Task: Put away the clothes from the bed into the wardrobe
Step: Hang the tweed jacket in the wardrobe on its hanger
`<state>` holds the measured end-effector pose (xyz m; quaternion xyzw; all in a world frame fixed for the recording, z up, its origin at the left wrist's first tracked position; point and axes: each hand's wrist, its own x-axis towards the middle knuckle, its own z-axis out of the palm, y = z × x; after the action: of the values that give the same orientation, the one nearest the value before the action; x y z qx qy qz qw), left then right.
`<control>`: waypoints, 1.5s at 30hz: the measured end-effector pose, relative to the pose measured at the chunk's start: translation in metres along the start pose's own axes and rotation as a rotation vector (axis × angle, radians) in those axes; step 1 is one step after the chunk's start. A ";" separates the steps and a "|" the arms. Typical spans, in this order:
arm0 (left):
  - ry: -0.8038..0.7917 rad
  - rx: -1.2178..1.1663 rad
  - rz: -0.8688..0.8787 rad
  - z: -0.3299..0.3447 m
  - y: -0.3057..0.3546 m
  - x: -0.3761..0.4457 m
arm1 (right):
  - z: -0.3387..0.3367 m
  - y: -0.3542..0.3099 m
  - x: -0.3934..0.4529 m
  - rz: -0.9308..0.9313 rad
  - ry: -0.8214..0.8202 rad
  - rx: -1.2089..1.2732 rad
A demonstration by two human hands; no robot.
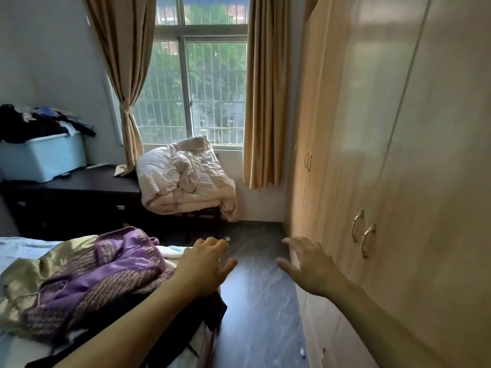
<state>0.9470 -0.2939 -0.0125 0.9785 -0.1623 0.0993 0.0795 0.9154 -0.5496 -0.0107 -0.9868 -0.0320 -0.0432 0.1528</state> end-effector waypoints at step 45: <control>-0.064 -0.080 -0.528 0.235 -0.294 0.796 | 0.124 0.091 0.980 -0.481 -0.236 -0.046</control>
<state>1.8227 -0.3034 -0.1010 0.9856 0.0925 0.0377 0.1362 1.9058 -0.5495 -0.0628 -0.9522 -0.2823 0.0364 0.1111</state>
